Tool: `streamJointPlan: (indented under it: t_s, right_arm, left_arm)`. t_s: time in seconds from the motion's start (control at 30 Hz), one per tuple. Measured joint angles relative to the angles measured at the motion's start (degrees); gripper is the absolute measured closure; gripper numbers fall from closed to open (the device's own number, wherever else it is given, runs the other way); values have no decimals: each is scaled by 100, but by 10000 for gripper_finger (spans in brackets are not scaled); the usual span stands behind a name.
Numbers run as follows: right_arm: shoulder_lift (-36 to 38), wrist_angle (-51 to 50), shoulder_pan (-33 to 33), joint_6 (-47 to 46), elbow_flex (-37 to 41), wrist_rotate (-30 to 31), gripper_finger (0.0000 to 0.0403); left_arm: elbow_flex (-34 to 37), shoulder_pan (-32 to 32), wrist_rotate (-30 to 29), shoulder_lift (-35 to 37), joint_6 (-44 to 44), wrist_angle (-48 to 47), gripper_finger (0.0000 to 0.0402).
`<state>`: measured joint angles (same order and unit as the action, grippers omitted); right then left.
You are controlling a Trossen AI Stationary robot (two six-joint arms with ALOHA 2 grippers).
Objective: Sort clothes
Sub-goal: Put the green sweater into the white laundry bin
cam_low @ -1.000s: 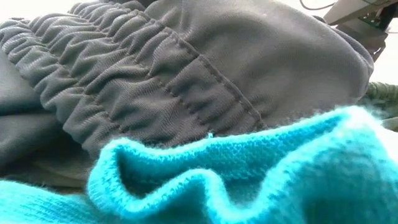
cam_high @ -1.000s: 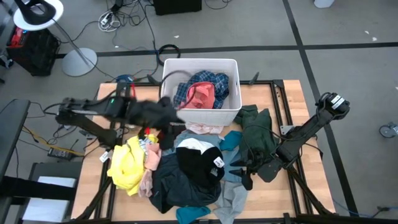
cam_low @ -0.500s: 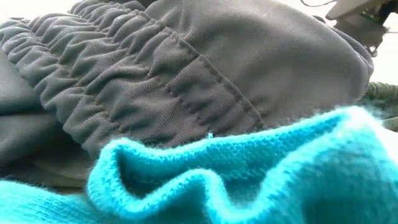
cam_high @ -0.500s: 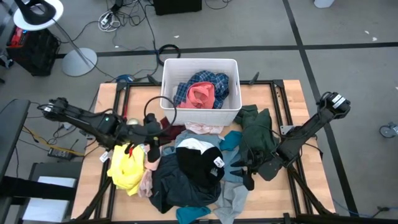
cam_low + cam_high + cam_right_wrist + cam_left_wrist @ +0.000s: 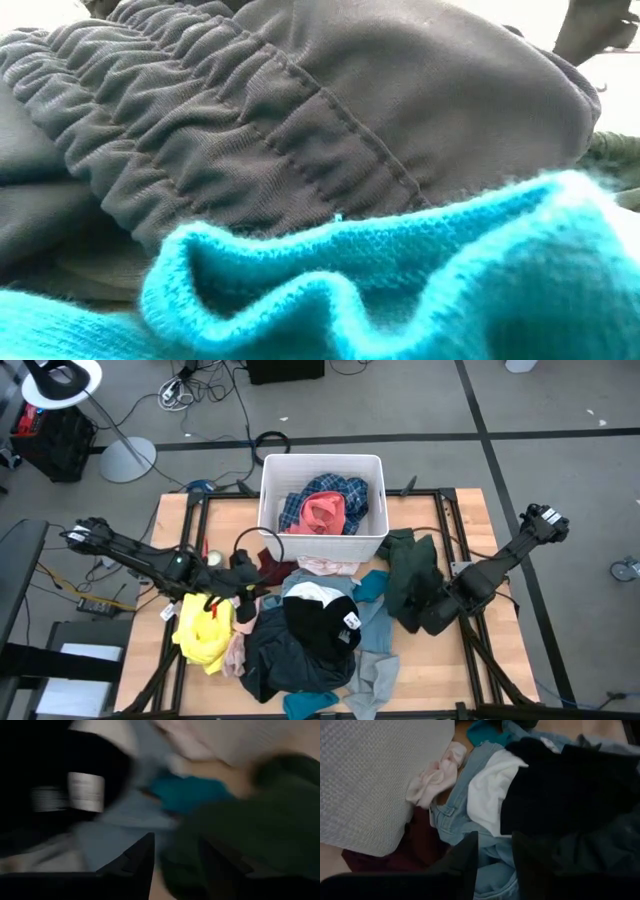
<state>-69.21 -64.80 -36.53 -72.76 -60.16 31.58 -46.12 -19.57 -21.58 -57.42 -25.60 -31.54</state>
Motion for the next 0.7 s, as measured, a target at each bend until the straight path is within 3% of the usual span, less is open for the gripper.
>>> streamJointPlan:
  t_s: [0.17,0.43,0.7]
  right_arm:
    - [0,-857,0,-1505,156,-20,248]
    - [0,-629,102,-1668,480,76,225]
    - [-1,-383,664,-1767,1093,137,155]
  left_arm:
    - [1,0,0,3,254,-23,278]
    - [1,0,2,3,276,-12,278]
    - [1,0,7,3,308,-58,278]
